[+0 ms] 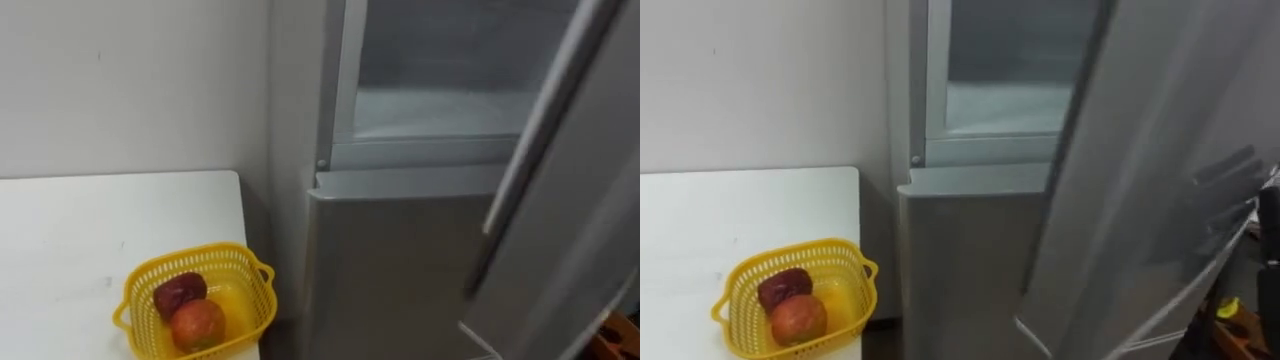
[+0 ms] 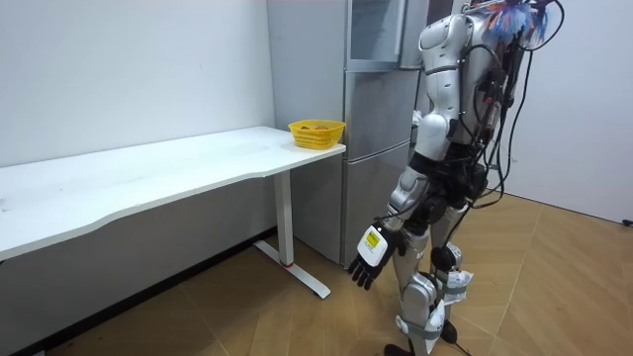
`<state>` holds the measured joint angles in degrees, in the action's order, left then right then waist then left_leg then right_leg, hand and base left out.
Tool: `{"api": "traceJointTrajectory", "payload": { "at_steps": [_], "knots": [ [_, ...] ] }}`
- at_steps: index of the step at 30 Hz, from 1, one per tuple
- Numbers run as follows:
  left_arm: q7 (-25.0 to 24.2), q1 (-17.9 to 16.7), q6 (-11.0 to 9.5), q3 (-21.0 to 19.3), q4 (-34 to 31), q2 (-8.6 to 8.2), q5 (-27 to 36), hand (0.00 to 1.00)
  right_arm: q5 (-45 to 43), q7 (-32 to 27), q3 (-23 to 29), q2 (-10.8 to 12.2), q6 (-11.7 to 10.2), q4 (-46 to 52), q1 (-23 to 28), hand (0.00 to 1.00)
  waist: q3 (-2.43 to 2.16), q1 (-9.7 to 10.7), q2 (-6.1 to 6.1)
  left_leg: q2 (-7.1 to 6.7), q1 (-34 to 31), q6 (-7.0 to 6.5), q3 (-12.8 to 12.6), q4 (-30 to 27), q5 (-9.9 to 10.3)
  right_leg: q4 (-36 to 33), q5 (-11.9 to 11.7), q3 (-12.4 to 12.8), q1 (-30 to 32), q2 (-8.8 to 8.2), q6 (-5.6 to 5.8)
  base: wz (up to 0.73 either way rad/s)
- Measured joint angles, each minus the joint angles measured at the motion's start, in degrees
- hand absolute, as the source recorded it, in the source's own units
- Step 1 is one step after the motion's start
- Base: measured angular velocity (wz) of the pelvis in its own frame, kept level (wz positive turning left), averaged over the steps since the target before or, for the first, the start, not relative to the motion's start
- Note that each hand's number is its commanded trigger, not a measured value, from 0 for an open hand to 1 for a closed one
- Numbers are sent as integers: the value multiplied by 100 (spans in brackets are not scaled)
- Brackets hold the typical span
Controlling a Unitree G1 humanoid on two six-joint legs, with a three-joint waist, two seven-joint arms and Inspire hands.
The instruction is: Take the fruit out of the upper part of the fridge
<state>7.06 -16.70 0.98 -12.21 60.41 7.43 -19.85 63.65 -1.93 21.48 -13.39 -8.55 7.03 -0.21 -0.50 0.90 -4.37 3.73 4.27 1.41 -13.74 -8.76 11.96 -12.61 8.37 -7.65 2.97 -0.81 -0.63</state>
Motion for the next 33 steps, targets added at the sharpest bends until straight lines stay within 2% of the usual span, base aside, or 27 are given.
{"api": "traceJointTrajectory", "payload": {
  "at_steps": [2,9,15,33],
  "knots": [
    [4,-37,0,4,13,-11,-18,0,-226,0,-136,0,73,4,-85,0,0,2,13,0,-7,0,18,-4,-1,4,-3,-27,-24,-5,-4,2],
    [13,-44,-6,38,24,-5,-9,0,-801,14,-424,-28,109,4,-239,0,21,-15,70,-9,-63,-2,170,-47,-2,90,-12,-152,-124,-16,3,12],
    [8,-77,3,197,24,-2,3,0,-856,11,-454,-48,146,3,-324,0,39,18,85,-26,-66,-3,315,-58,-3,196,-12,-269,-232,-33,18,12],
    [1,-133,30,227,18,-4,-52,0,-779,-65,-435,-53,222,3,-324,0,18,20,56,-43,-53,-6,443,-98,-5,205,-8,-401,-339,-64,24,3]
  ]
}}
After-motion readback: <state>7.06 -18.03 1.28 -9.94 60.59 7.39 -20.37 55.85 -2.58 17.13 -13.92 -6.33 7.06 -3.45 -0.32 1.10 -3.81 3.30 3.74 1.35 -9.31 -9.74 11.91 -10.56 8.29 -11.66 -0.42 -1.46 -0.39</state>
